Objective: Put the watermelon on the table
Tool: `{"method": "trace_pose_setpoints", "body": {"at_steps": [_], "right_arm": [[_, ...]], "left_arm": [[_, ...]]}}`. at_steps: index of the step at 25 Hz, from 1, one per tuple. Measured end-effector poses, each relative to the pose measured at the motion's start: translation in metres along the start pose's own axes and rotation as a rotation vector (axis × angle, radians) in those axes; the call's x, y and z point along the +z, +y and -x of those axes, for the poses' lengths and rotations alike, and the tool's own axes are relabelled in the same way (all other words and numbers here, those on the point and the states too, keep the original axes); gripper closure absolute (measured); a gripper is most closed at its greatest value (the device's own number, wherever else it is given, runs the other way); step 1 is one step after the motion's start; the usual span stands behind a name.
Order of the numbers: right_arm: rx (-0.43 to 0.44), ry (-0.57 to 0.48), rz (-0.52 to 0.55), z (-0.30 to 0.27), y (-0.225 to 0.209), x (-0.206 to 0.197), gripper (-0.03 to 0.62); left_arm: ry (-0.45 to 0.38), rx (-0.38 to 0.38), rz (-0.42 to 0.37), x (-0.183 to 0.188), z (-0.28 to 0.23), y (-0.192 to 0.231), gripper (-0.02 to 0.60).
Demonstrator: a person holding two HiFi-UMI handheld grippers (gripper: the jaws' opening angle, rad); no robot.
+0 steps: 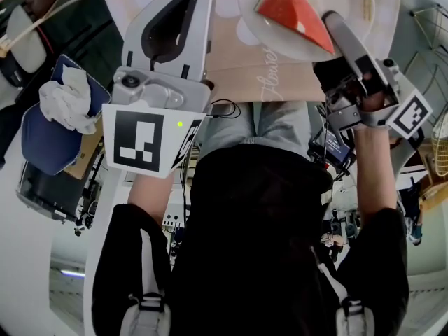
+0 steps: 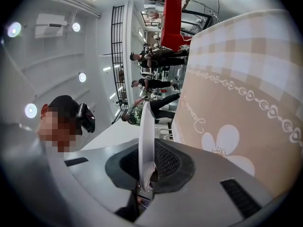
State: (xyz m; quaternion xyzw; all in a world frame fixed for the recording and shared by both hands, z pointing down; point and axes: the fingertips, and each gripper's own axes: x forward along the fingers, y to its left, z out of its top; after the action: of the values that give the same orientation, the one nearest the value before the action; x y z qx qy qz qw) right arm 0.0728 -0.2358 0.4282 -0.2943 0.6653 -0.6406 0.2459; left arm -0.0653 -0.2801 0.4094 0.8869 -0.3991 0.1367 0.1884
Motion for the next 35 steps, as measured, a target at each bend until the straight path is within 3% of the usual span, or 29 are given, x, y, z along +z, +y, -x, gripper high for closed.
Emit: {"method": "trace_pose_setpoints", "body": {"at_steps": [24, 35], "right_arm": [[-0.033, 0.022, -0.045, 0.011, -0.05, -0.013, 0.571], [-0.068, 0.053, -0.063, 0.007, -0.089, -0.028, 0.571]], "left_arm": [[0.067, 0.01, 0.008, -0.044, -0.017, -0.006, 0.571], [0.092, 0.032, 0.051, -0.075, -0.025, 0.0, 0.571]]}}
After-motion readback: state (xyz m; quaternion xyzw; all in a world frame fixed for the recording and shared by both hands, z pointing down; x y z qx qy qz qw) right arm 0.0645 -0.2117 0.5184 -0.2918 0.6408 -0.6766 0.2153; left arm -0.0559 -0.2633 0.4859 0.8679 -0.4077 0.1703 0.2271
